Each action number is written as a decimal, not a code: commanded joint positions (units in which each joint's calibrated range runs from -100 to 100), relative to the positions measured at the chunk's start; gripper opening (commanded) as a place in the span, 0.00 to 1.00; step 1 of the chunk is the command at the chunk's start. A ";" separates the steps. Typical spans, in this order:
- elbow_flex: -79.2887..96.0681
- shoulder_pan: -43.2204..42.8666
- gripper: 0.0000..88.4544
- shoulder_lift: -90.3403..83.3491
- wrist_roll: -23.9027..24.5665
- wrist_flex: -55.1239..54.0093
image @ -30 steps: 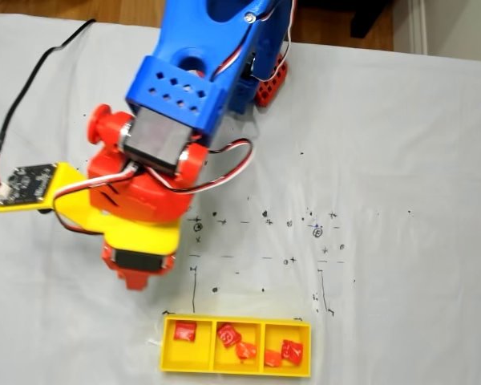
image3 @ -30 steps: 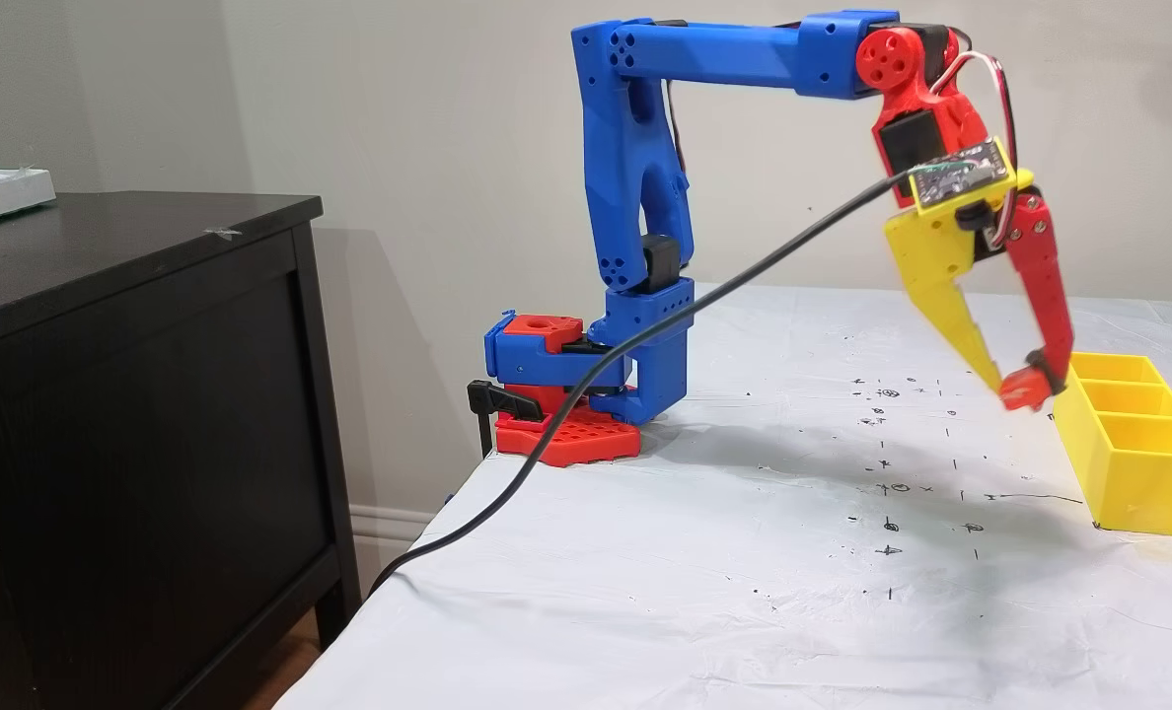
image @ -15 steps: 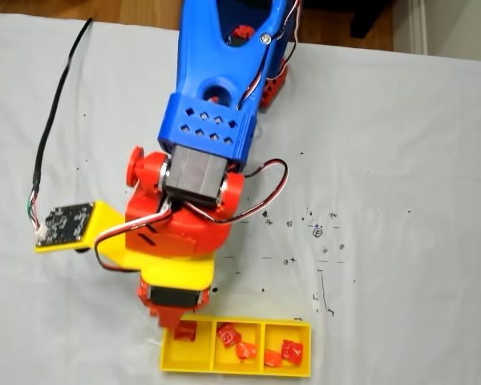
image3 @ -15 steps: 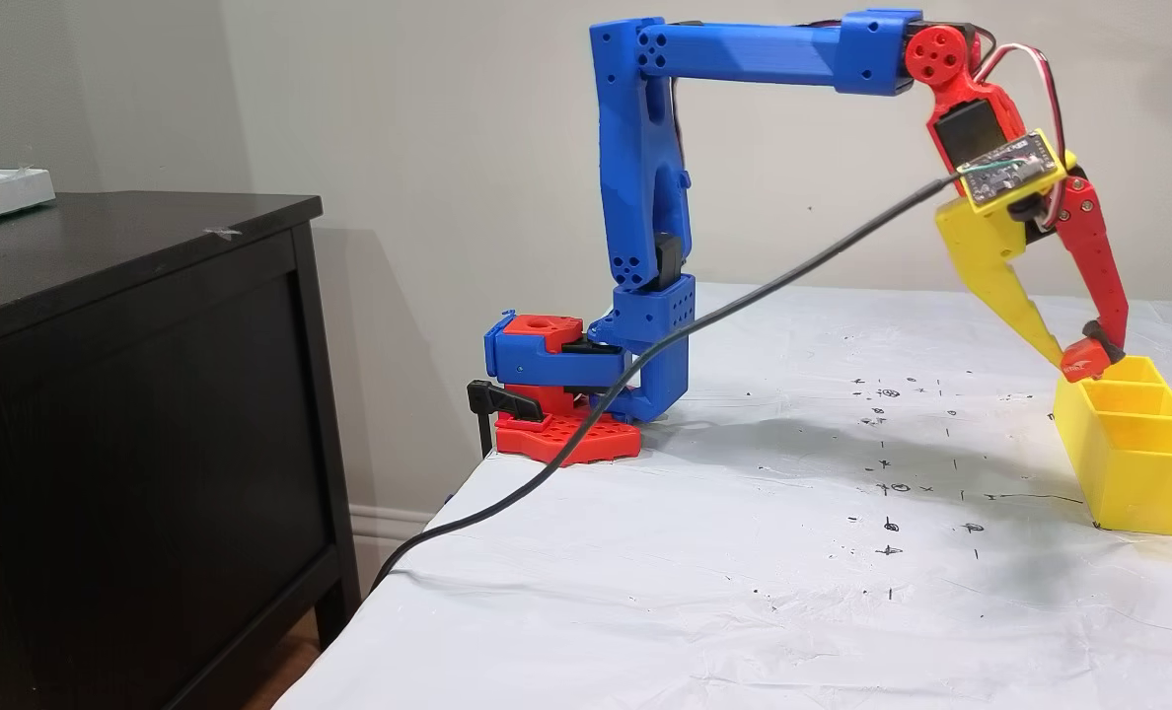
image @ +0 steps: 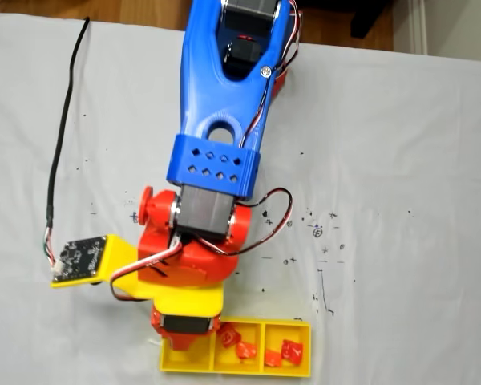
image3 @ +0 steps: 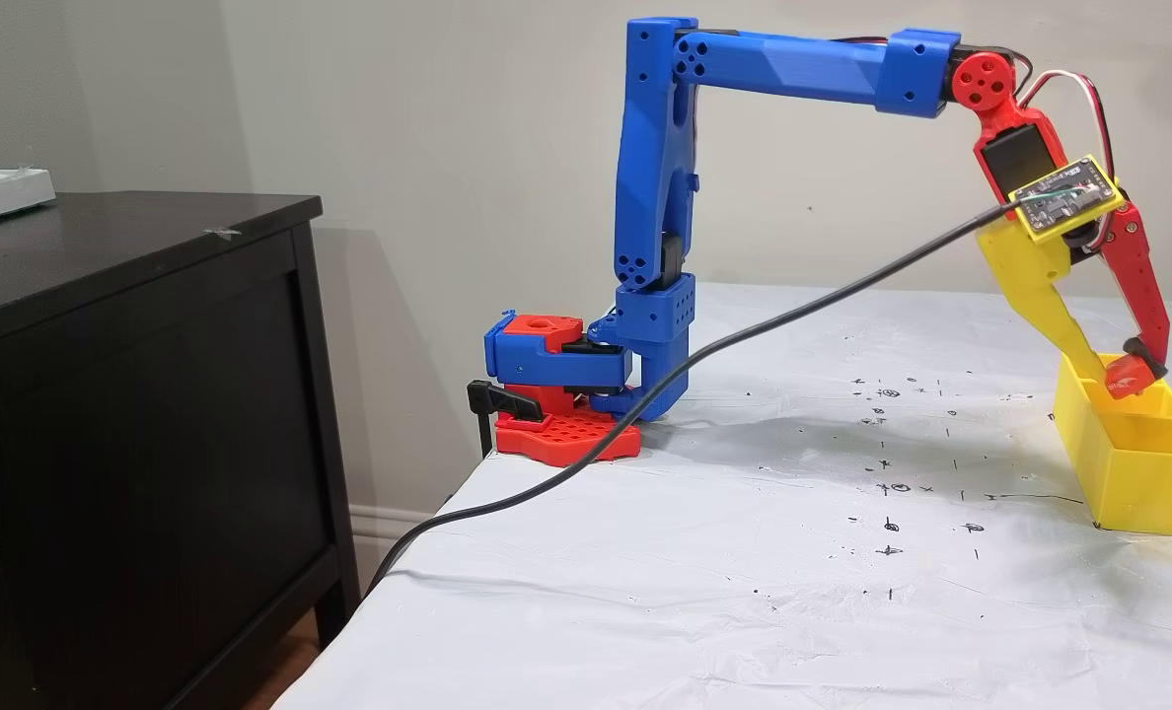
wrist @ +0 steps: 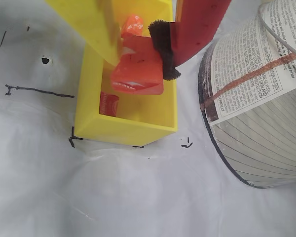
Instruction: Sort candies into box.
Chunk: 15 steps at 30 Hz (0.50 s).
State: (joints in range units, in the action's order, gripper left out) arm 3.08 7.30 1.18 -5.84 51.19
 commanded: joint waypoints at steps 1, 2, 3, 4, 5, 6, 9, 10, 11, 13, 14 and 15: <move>-7.86 -0.96 0.00 0.85 0.39 -1.21; -8.13 -1.14 0.00 1.36 0.39 -1.13; -8.31 -1.23 0.00 1.70 0.44 -1.29; -8.59 -1.32 0.00 1.95 0.49 -1.46; -8.68 -1.32 0.00 2.29 0.49 -1.54; -8.86 -1.32 0.00 2.55 0.49 -1.70; -9.77 -1.50 0.00 3.40 0.05 -0.88; -10.32 -1.68 0.00 3.82 -0.15 -0.15; -10.59 -1.77 0.00 4.16 -0.29 0.34; -10.59 -1.86 0.01 4.58 -0.78 0.34; -10.59 -1.86 0.01 4.75 -0.88 0.43; -10.68 -1.95 0.01 4.92 -0.98 0.51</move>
State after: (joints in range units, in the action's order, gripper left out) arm -1.97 6.67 7.19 -6.08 51.43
